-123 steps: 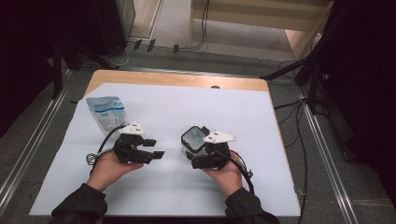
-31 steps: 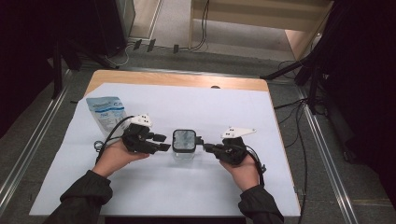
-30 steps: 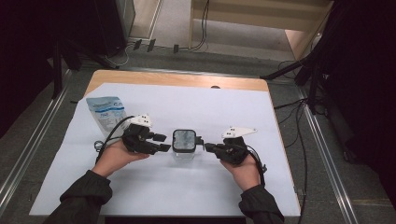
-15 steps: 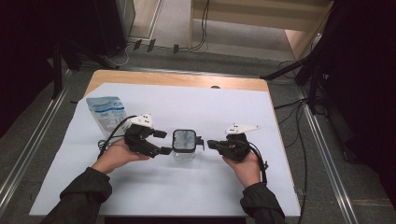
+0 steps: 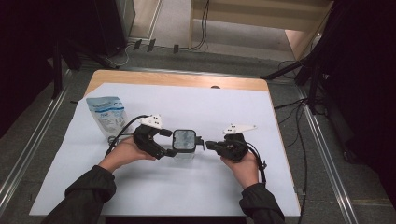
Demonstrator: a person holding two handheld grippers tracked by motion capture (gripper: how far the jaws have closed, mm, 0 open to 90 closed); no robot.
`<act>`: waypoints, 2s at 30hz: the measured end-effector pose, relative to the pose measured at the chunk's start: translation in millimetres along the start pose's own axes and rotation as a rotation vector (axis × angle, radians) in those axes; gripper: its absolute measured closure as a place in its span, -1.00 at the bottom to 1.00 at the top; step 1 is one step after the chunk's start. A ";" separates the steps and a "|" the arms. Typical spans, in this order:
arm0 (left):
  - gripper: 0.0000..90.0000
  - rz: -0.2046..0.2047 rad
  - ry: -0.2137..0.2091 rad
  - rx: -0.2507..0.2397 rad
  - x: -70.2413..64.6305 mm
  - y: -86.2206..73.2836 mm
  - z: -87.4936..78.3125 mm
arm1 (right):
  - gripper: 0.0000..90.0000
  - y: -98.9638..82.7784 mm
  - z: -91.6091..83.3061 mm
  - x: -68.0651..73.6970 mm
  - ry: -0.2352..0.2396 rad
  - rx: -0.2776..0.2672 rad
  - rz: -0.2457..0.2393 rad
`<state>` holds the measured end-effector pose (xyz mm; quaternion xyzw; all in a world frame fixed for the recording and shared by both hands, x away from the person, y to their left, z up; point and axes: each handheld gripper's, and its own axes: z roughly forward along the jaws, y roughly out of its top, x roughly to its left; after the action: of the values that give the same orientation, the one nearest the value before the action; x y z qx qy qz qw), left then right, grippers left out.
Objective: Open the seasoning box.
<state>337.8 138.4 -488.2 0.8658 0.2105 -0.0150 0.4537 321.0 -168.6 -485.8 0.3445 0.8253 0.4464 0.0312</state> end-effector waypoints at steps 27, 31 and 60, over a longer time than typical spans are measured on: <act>-0.70 0.016 0.038 0.008 -8.4 6.3 12.2 | 1.00 -3.8 5.2 4.3 -0.030 0.010 0.018; -0.69 0.023 0.037 0.005 -10.3 8.0 11.0 | 1.00 -3.7 4.8 4.6 -0.034 0.008 0.020; -0.60 0.038 0.051 -0.024 -19.1 24.4 -10.4 | 1.00 -2.9 4.6 5.3 -0.036 0.011 0.020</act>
<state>327.9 127.7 -459.0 0.8643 0.2057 0.0183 0.4587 317.1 -163.2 -489.4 0.3609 0.8235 0.4359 0.0397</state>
